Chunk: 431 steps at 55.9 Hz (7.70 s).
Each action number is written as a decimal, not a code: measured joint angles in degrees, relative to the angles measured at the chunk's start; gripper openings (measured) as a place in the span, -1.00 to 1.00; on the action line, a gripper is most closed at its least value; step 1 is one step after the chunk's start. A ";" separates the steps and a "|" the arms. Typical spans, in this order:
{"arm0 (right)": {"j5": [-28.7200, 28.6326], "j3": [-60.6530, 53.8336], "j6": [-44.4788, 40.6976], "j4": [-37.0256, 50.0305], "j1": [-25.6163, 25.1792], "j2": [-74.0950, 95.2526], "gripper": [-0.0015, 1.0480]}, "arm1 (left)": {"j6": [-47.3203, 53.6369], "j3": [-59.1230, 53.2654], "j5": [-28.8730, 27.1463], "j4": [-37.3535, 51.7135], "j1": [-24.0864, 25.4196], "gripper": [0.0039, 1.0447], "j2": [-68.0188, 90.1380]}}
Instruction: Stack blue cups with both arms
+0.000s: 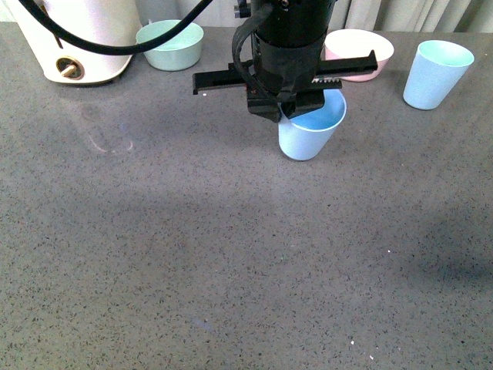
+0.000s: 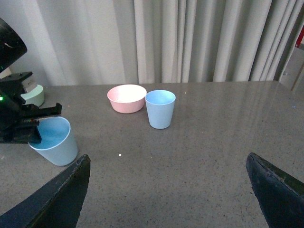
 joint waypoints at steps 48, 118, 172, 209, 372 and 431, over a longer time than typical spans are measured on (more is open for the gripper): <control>0.00 0.00 0.00 0.00 0.00 0.00 0.83 | -0.48 -4.02 2.10 3.06 -0.72 0.70 -3.06; -0.02 0.00 0.00 0.00 0.00 0.00 0.83 | 11.50 -26.77 -2.51 25.57 6.03 0.82 -33.57; 0.00 0.00 0.00 0.00 0.00 0.00 0.83 | 36.68 -97.13 3.91 78.88 28.65 -0.97 -80.41; 0.02 0.00 0.00 0.00 0.00 0.00 0.83 | 36.83 -105.48 10.54 67.58 35.43 -0.97 -100.39; -12.31 88.35 -31.02 -3.32 -0.66 124.82 0.83 | 36.96 -105.48 10.54 34.34 35.43 0.84 -134.29; -10.32 98.49 -30.58 -13.31 1.25 134.07 -0.08 | 36.96 -105.48 10.51 34.34 35.43 0.84 -134.29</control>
